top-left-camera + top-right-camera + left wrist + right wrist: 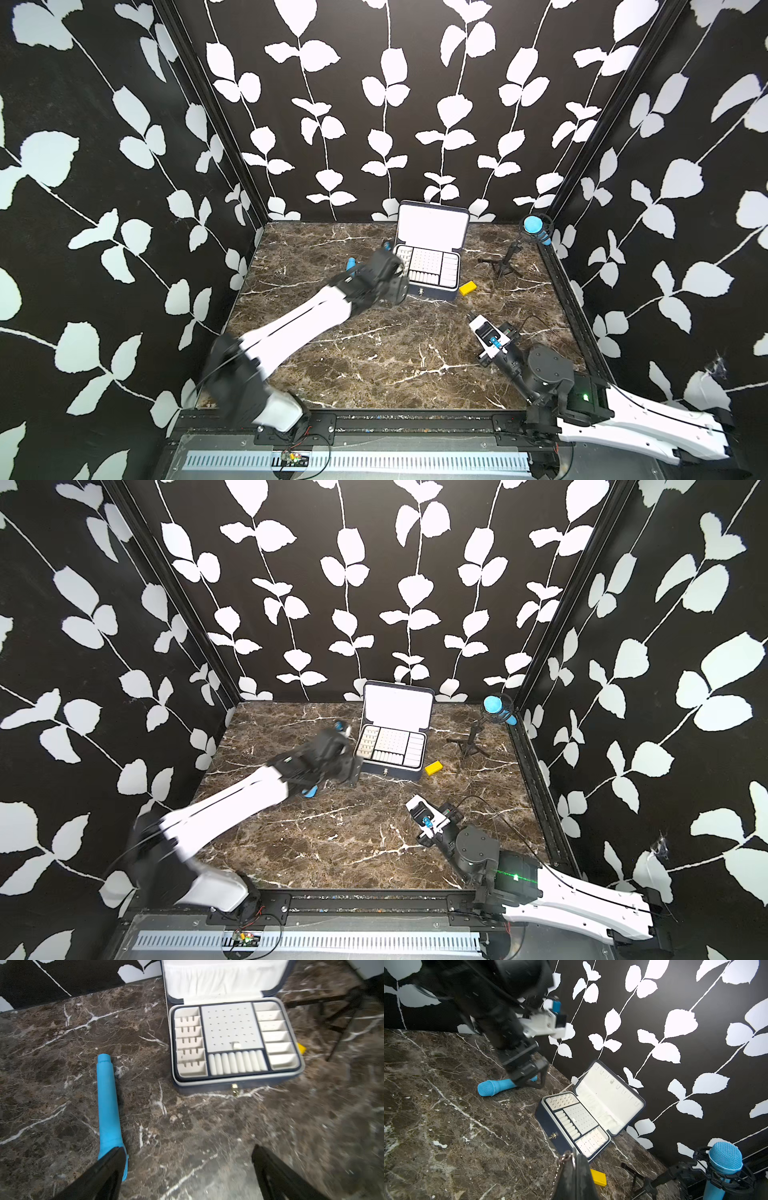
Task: Put jewelry chain into jewelry box
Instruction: Move the jewelry box to the center of the board.
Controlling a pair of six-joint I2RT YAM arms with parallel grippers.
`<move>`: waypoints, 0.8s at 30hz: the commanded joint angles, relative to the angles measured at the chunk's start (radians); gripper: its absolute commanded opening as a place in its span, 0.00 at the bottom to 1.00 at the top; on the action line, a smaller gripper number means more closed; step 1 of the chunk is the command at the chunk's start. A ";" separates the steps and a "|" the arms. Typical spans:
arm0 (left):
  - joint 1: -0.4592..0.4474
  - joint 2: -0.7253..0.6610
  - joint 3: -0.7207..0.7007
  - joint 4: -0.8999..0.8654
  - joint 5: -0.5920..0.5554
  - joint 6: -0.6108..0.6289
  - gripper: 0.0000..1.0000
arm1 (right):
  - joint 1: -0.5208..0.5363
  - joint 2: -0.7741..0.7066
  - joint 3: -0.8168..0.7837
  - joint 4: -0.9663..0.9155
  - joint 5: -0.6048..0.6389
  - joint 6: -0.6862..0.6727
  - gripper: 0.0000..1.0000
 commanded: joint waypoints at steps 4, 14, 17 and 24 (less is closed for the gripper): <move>0.064 0.251 0.240 -0.087 0.050 -0.054 0.96 | -0.007 -0.004 0.017 0.000 0.015 0.037 0.00; 0.160 0.353 0.191 0.021 0.189 -0.123 0.68 | -0.013 -0.021 -0.005 0.010 -0.006 0.027 0.00; 0.170 0.357 0.182 0.038 0.205 -0.119 0.64 | -0.018 -0.014 -0.006 0.015 -0.010 0.023 0.00; 0.173 0.401 0.198 0.042 0.247 -0.108 0.56 | -0.029 0.001 -0.009 0.030 -0.026 0.029 0.00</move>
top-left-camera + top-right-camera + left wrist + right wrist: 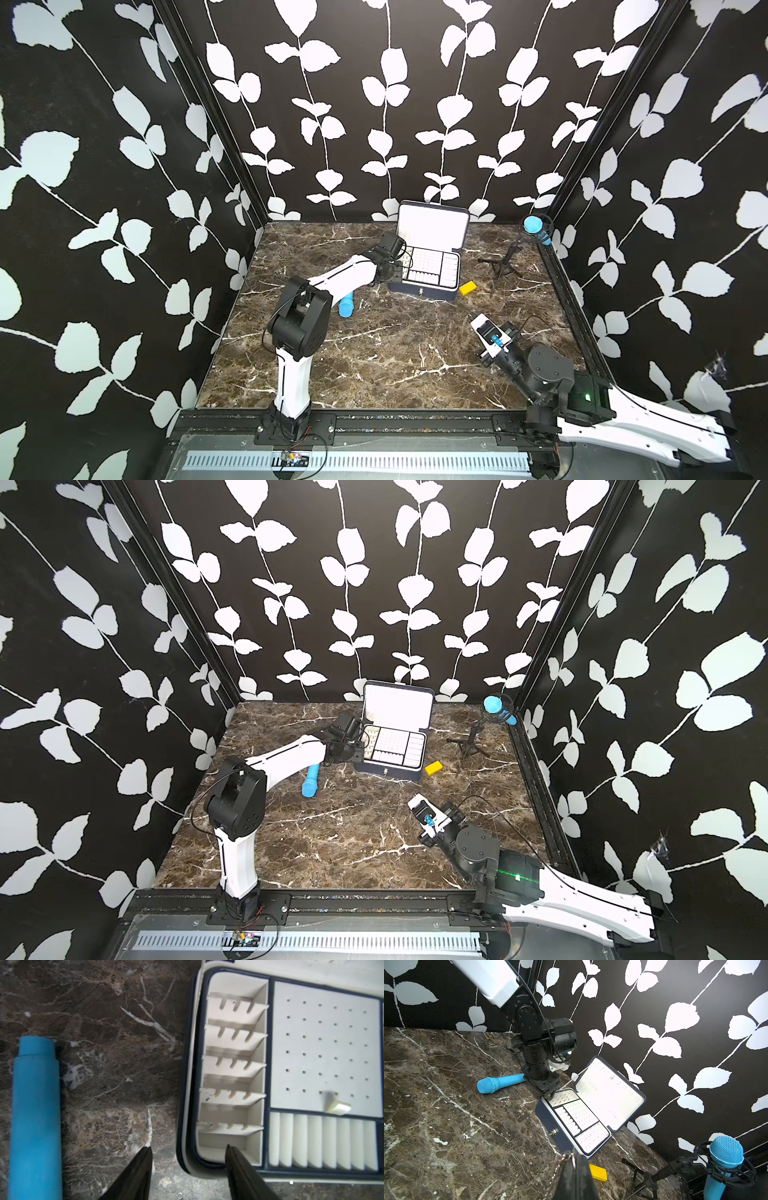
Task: Put jewelry chain into jewelry box
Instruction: Move the jewelry box to the center of the board.
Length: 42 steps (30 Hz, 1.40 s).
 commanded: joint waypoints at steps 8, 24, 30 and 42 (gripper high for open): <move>0.000 -0.027 -0.082 -0.001 0.035 0.004 0.43 | -0.009 -0.002 0.000 0.042 -0.004 0.004 0.00; -0.076 -0.226 -0.335 -0.062 0.015 0.046 0.30 | -0.022 -0.009 0.005 0.036 0.013 -0.035 0.00; -0.158 -0.318 -0.434 -0.084 -0.015 0.050 0.29 | -0.026 -0.004 0.033 0.014 0.010 -0.045 0.00; -0.173 -0.491 -0.643 -0.152 -0.084 -0.005 0.28 | -0.027 -0.025 0.059 -0.015 0.014 -0.041 0.00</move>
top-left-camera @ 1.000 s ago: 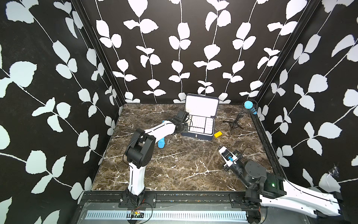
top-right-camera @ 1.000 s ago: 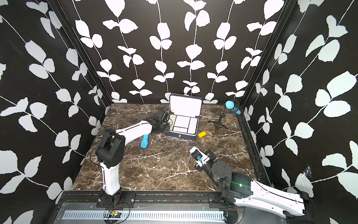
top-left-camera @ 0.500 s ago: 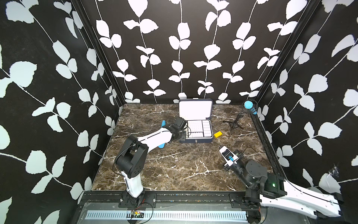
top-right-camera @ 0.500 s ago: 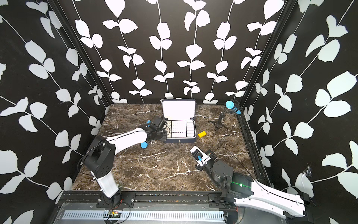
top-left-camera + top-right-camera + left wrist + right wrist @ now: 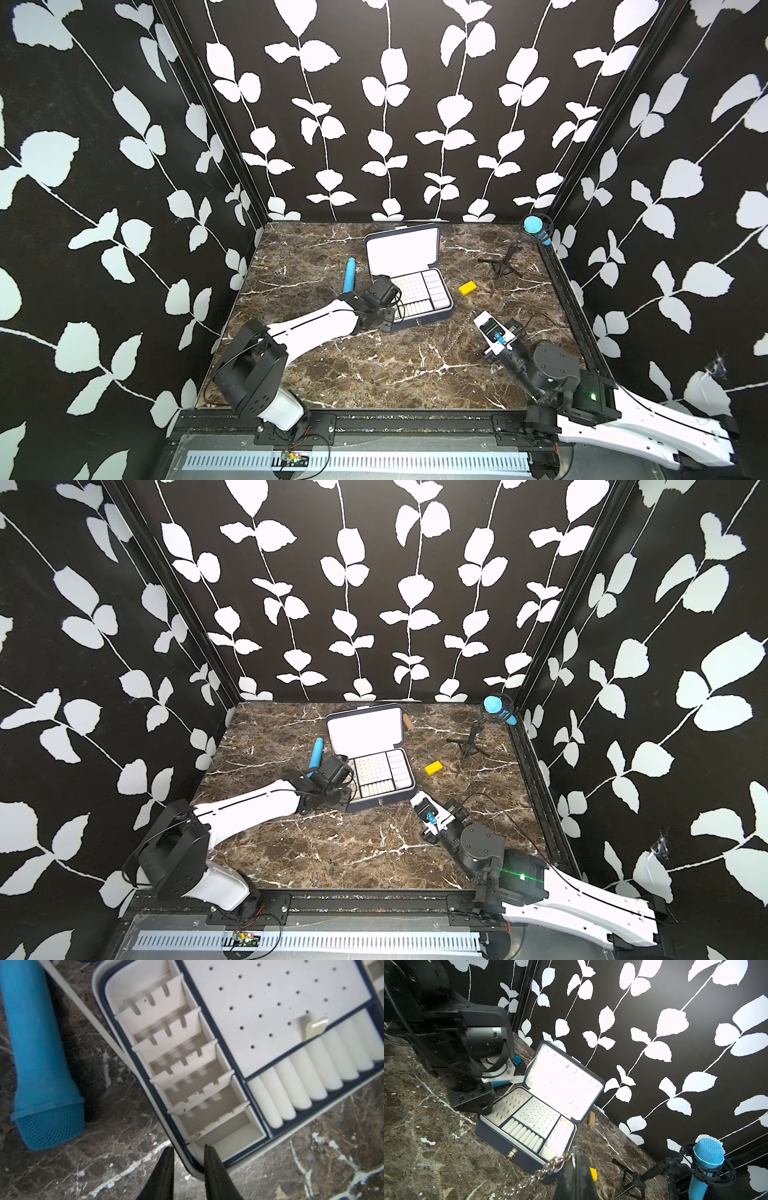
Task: Put jewelry chain into jewelry box
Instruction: Move the jewelry box to the center of the board.
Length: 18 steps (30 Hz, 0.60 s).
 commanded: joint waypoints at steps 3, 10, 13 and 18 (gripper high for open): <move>0.000 -0.013 -0.079 -0.156 -0.059 -0.025 0.27 | -0.005 -0.009 0.024 0.012 0.012 0.008 0.00; 0.008 -0.069 -0.087 -0.185 -0.114 -0.030 0.27 | -0.006 -0.030 0.039 -0.019 0.023 0.010 0.00; 0.008 -0.099 -0.087 -0.189 -0.106 -0.028 0.30 | -0.006 -0.035 0.040 -0.021 0.024 0.008 0.00; 0.009 -0.175 -0.022 -0.211 -0.043 -0.003 0.51 | -0.005 -0.013 0.060 -0.012 0.011 -0.003 0.00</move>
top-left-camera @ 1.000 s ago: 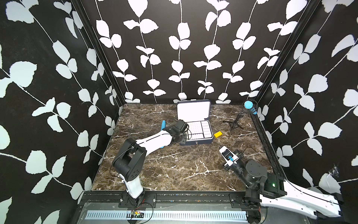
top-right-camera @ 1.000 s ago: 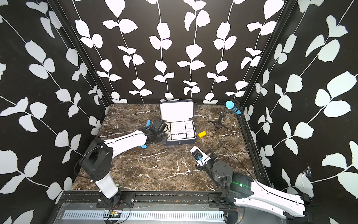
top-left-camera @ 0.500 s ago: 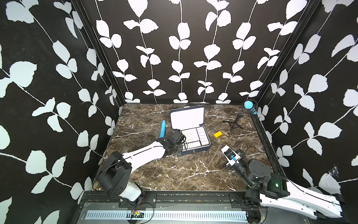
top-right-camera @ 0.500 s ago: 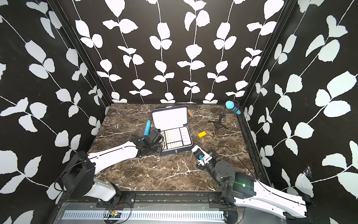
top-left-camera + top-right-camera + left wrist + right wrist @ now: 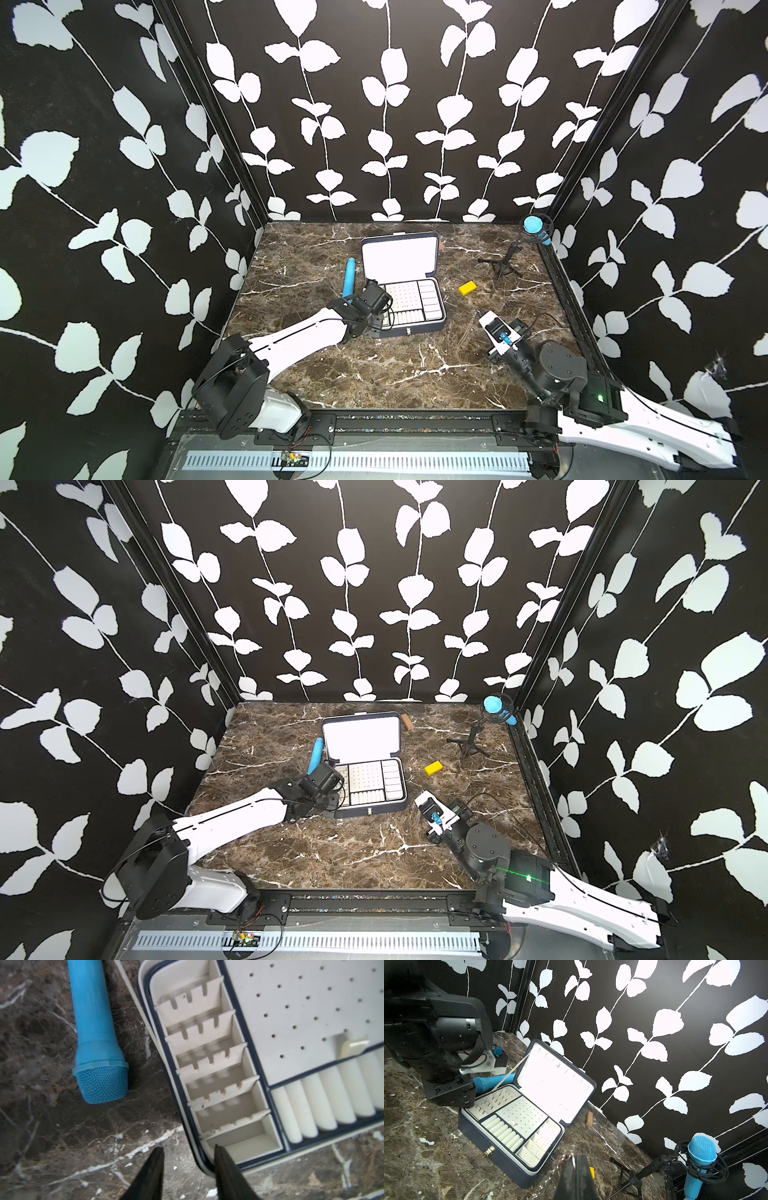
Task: Put jewelry chain into jewelry box
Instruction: Move the jewelry box to the center of the board, then open the fastener on the jewelry box.
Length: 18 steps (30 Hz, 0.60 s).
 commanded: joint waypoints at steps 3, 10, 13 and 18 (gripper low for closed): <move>0.002 -0.120 0.132 -0.172 0.044 0.035 0.57 | -0.006 0.043 0.062 0.057 -0.021 -0.024 0.00; 0.059 -0.166 0.199 0.205 0.154 -0.182 0.62 | -0.046 0.191 0.083 0.219 -0.123 -0.053 0.00; 0.103 -0.083 0.178 0.478 0.186 -0.381 0.62 | -0.068 0.258 0.099 0.268 -0.177 -0.031 0.00; 0.106 0.079 0.173 0.791 0.121 -0.652 0.61 | -0.080 0.343 0.142 0.297 -0.229 -0.036 0.00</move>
